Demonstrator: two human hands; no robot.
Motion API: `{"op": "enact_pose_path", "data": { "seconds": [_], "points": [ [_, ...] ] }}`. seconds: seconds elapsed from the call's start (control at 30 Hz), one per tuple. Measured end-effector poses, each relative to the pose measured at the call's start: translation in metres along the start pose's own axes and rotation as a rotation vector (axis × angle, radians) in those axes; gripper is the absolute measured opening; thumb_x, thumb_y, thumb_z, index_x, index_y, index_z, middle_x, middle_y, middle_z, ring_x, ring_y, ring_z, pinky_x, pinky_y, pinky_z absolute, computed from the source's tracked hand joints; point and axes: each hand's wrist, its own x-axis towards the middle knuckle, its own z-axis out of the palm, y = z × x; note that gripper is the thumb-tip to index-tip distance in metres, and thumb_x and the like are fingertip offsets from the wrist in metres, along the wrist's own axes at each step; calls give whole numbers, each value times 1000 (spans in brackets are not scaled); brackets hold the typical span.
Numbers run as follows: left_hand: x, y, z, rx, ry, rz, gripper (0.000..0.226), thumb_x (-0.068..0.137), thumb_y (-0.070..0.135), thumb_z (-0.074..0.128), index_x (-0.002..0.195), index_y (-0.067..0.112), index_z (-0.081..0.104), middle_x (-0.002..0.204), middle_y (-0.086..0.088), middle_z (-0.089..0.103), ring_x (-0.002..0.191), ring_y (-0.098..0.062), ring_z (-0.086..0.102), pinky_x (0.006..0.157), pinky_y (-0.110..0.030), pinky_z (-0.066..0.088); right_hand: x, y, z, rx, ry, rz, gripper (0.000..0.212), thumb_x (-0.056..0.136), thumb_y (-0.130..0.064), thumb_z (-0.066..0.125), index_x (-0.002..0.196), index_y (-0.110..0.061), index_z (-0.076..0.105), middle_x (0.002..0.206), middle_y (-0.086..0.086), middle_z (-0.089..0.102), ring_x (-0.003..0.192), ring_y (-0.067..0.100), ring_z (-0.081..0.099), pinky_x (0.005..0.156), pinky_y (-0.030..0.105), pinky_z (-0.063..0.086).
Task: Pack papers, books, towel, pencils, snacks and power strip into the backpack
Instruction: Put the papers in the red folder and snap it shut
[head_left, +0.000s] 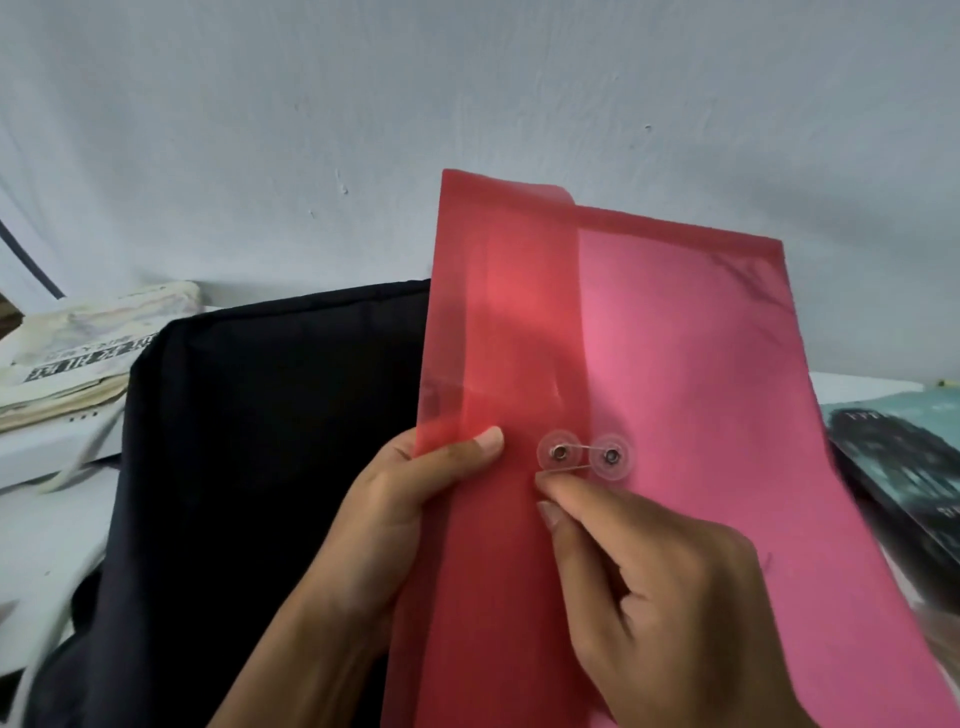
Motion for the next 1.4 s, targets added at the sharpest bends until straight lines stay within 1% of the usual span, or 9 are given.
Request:
{"op": "enact_pose_path", "data": {
  "seconds": [0.13,0.23,0.4,0.67,0.9,1.03,1.17,1.27,1.4],
  "points": [
    [-1,0,3,51,20,35,7,67,14,71,70,10,75,70,-14,70,58,-21,66,57,-28,55,6,-5,-6,-59,-153,70,21,80,-25,51,70,-16,67,54,-2,62,42,18,57,37,31,46],
    [1,-1,5,47,72,58,14,70,17,63,66,11,75,66,-12,69,53,-18,65,51,-24,55,6,-12,-5,-135,-171,117,18,76,-26,54,65,-17,65,48,-3,58,39,17,55,35,30,44],
    [5,-1,0,-4,143,62,25,72,20,65,88,2,73,86,-21,71,66,-26,67,64,-34,58,1,-13,7,-16,-166,124,9,77,-14,60,74,-12,68,59,0,66,47,22,62,41,34,49],
    [1,-2,3,24,107,92,12,78,9,62,85,5,71,74,-13,72,58,-19,68,54,-27,57,4,0,7,43,-289,71,12,80,-10,58,80,-11,70,64,0,68,53,19,62,46,32,47],
    [3,-9,3,60,132,107,25,70,4,68,93,-2,69,81,-16,73,65,-23,69,60,-31,59,2,2,4,43,-366,76,17,84,-16,51,79,-13,67,62,-1,64,54,20,58,52,35,47],
    [4,-11,7,68,127,117,18,73,-2,67,91,-2,68,78,-14,72,64,-21,69,60,-29,58,-1,0,2,99,-381,138,21,87,-21,47,83,-13,66,63,-3,65,55,18,59,55,36,48],
    [1,-9,9,54,100,106,25,68,1,71,92,-3,70,82,-16,72,67,-22,69,64,-31,59,-4,-1,-1,95,-400,143,22,85,-23,46,85,-14,66,65,-2,66,58,22,62,57,39,49],
    [0,-9,6,89,132,90,25,71,-6,71,96,-9,68,87,-21,71,71,-26,68,67,-35,58,-6,-5,1,64,-421,129,23,84,-24,45,86,-16,66,61,-2,63,53,23,58,55,40,48],
    [-1,-8,-1,162,156,114,17,70,-10,71,87,-6,69,74,-14,70,62,-21,67,56,-27,56,-4,-8,0,125,-507,157,29,83,-30,42,97,-12,61,73,7,69,65,26,65,62,43,52]
  ]
}}
